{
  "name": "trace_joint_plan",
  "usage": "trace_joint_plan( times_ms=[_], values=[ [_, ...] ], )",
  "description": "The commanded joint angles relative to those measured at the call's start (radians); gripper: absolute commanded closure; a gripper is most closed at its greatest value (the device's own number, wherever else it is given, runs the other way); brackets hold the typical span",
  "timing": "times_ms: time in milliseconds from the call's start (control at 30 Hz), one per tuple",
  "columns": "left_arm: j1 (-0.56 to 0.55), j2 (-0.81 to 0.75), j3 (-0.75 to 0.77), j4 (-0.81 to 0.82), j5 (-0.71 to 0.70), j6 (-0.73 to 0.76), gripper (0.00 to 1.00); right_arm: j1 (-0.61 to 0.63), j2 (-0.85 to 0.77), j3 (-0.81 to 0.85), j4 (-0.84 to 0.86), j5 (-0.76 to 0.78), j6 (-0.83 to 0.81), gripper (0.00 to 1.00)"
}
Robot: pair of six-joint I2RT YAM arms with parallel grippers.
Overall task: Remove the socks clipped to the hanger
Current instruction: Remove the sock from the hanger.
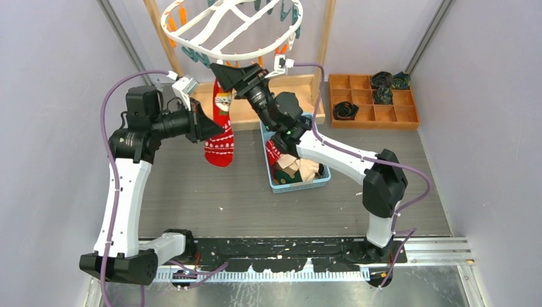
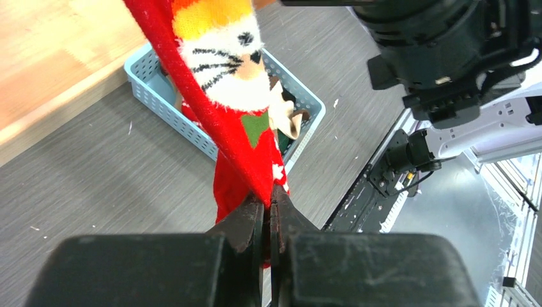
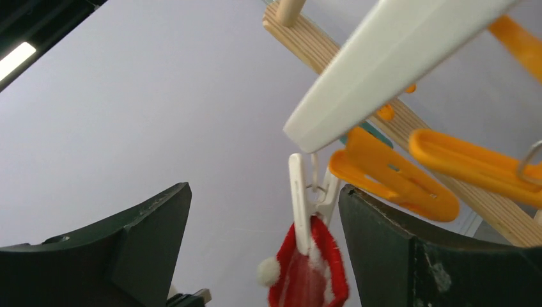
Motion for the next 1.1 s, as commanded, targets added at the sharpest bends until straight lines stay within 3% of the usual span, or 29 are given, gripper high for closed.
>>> trace_joint_plan(
  times_ms=[0, 300, 733, 900, 1067],
  values=[
    [-0.005, -0.025, 0.055, -0.069, 0.020, 0.045, 1.00, -0.017, 0.039, 0.087, -0.034, 0.010, 0.046, 0.11],
    [-0.005, -0.038, 0.076, -0.105, 0.041, 0.050, 1.00, -0.044, 0.068, 0.146, -0.106, -0.069, 0.073, 0.20],
    [-0.006, -0.050, 0.096, -0.136, 0.015, 0.061, 1.00, -0.058, 0.129, 0.239, -0.107, -0.136, 0.117, 0.57],
    [-0.005, -0.046, 0.104, -0.139, 0.013, 0.060, 1.00, -0.059, 0.111, 0.209, -0.113, -0.126, 0.105, 0.49],
    [-0.005, -0.042, 0.107, -0.138, 0.009, 0.057, 1.00, -0.057, 0.102, 0.184, -0.107, -0.123, 0.102, 0.48]
  ],
)
